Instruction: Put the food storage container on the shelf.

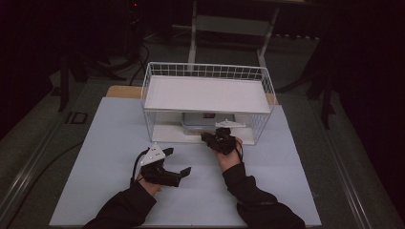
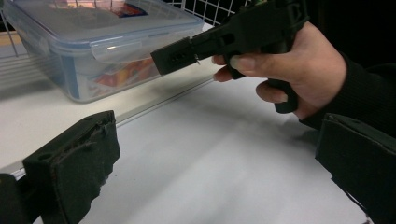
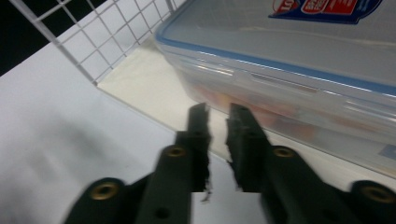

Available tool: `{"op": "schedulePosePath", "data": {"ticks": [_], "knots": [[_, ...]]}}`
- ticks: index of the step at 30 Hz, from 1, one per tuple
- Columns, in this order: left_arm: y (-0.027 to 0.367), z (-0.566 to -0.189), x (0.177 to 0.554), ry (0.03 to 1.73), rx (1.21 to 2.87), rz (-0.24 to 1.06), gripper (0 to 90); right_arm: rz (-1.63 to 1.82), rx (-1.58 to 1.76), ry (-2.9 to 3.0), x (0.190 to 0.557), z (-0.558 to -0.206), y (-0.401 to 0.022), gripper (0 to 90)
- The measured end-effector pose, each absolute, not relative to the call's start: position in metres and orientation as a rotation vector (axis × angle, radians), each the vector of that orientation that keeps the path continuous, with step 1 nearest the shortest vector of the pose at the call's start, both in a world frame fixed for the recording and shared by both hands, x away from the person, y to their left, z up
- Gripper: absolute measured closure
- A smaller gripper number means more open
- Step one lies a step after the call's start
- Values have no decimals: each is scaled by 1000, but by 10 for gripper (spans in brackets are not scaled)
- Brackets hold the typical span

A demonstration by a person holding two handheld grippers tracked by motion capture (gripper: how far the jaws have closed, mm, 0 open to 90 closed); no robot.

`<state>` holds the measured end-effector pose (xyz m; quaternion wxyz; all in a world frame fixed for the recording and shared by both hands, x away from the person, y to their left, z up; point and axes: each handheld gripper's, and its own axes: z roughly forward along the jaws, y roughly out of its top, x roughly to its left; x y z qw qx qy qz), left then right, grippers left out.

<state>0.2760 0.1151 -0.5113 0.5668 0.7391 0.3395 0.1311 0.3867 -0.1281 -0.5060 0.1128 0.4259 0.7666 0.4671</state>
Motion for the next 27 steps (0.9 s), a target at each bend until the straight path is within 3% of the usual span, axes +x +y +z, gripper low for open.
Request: {"op": "schedulePosePath", "data": {"ticks": [7, 17, 27], "knots": [[117, -509, 274, 791, 1729, 303, 0, 1441, 1169, 2230, 372, -497, -136, 289], [118, -502, 271, 778, 1726, 302, 0, 1524, 1105, 2271, 353, -491, -154, 172], [122, -496, 267, 753, 1735, 305, 0, 1536, 1084, 2243, 335, -489, -174, 166]]}}
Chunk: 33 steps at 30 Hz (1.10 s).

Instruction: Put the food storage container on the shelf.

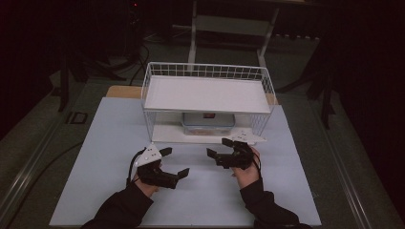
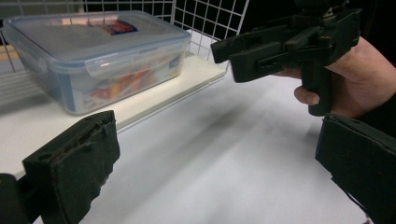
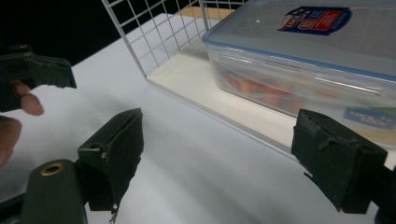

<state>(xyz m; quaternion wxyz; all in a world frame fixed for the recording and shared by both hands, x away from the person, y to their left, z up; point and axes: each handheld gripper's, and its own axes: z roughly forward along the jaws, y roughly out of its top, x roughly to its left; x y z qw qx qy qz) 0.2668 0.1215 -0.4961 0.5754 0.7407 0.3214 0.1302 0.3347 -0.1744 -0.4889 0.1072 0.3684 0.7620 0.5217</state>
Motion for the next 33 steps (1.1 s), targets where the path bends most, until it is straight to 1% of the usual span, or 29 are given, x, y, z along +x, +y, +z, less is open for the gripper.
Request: {"op": "schedulePosePath", "data": {"ticks": [7, 11, 17, 24, 33], "knots": [[128, -487, 263, 713, 1716, 272, 0, 1549, 1080, 2215, 321, -489, -195, 167], [135, -486, 261, 717, 1713, 255, 0, 1564, 1061, 2230, 311, -488, -206, 164], [142, -487, 257, 694, 1751, 240, 0, 1556, 1035, 2232, 295, -485, -221, 161], [154, -484, 250, 677, 1725, 200, 0, 1544, 1033, 2213, 280, -478, -241, 172], [168, -483, 238, 674, 1724, 219, 0, 1537, 1039, 2165, 264, -474, -268, 167]]}}
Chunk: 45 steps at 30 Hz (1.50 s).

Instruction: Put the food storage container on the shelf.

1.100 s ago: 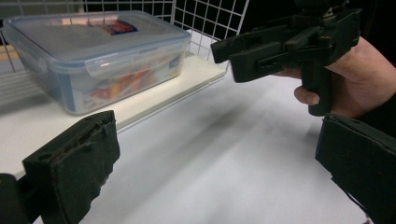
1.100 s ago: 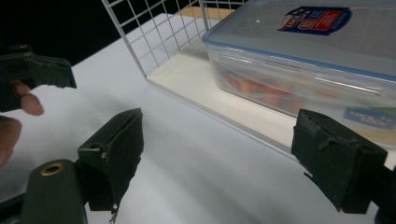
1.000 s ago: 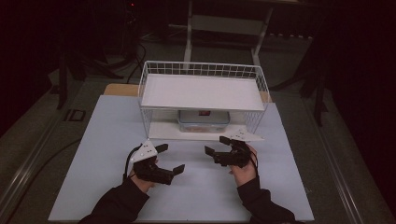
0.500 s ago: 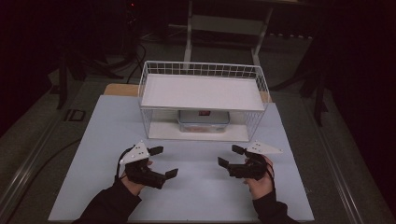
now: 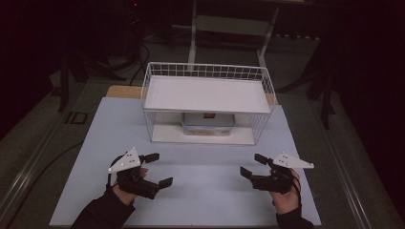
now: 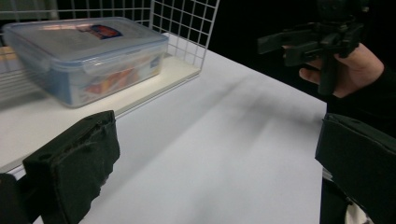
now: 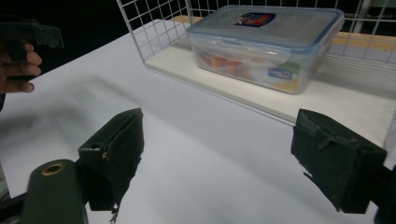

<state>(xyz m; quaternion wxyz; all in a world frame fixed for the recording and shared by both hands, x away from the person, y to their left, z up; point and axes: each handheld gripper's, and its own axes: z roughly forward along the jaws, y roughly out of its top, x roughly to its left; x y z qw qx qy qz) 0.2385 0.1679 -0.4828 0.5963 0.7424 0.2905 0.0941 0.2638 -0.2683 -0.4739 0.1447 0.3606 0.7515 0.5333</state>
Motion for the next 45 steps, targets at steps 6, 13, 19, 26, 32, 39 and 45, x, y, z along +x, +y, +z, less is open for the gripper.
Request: {"op": "schedulePosePath", "data": {"ticks": [6, 13, 19, 26, 32, 39, 45], "knots": [[180, -486, 231, 688, 1718, 242, 0, 1512, 1036, 2167, 256, -479, -284, 171], [185, -491, 224, 686, 1732, 256, 0, 1490, 1029, 2191, 247, -486, -294, 166], [186, -496, 219, 682, 1743, 272, 0, 1483, 953, 2245, 242, -493, -298, 142], [186, -501, 222, 681, 1755, 278, 0, 1467, 938, 2292, 243, -499, -296, 141], [183, -508, 224, 673, 1776, 279, 0, 1400, 960, 2319, 248, -506, -293, 143], [188, -510, 226, 699, 1733, 265, 0, 1418, 996, 2311, 252, -509, -297, 146], [188, -513, 227, 711, 1740, 255, 0, 1418, 999, 2320, 253, -510, -295, 147]]}}
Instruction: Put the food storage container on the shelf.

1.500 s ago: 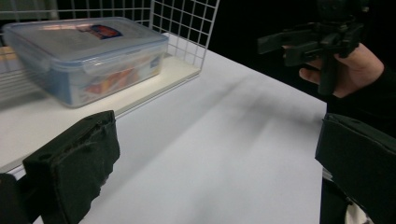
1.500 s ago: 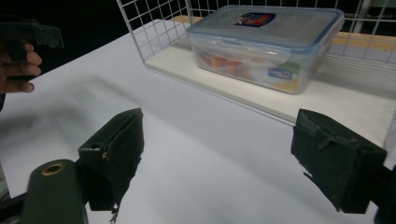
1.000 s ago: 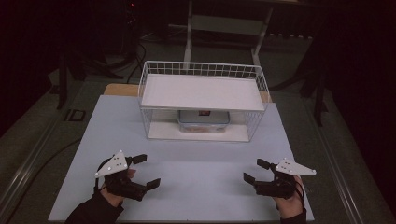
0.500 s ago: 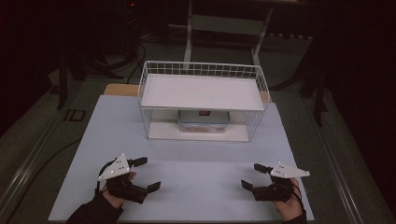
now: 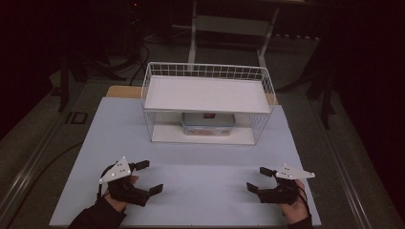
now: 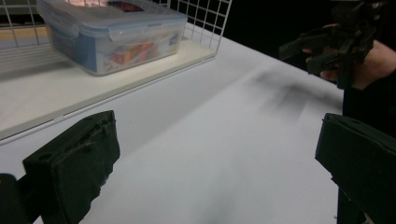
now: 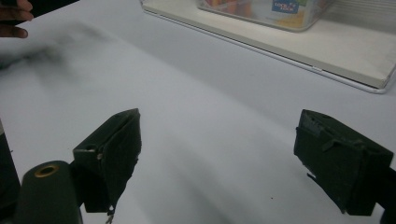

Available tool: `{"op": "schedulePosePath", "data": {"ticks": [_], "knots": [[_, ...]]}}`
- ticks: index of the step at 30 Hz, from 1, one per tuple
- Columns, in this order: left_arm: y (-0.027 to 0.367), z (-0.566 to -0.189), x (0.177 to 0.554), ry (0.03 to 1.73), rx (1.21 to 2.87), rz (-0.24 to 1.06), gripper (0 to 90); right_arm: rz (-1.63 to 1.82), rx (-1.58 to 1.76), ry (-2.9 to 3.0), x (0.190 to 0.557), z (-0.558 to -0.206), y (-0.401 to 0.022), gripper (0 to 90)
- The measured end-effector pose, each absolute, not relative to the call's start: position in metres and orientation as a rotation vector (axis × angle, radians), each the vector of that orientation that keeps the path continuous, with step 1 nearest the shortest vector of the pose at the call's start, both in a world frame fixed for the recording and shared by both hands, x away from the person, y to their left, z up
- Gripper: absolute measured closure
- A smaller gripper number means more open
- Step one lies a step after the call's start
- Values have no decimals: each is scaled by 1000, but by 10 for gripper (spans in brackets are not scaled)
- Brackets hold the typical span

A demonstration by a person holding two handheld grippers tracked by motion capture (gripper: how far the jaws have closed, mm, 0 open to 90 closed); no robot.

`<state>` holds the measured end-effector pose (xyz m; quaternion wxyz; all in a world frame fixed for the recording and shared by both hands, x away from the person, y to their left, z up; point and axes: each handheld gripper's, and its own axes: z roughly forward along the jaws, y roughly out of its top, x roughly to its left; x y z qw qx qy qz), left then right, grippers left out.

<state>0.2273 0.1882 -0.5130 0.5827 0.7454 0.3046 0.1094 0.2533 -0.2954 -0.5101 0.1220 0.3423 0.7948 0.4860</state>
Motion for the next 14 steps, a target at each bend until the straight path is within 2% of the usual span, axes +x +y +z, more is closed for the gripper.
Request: {"op": "schedulePosePath", "data": {"ticks": [14], "knots": [[186, -514, 228, 718, 1745, 254, 0, 1440, 1017, 2316, 254, -510, -297, 147]]}}
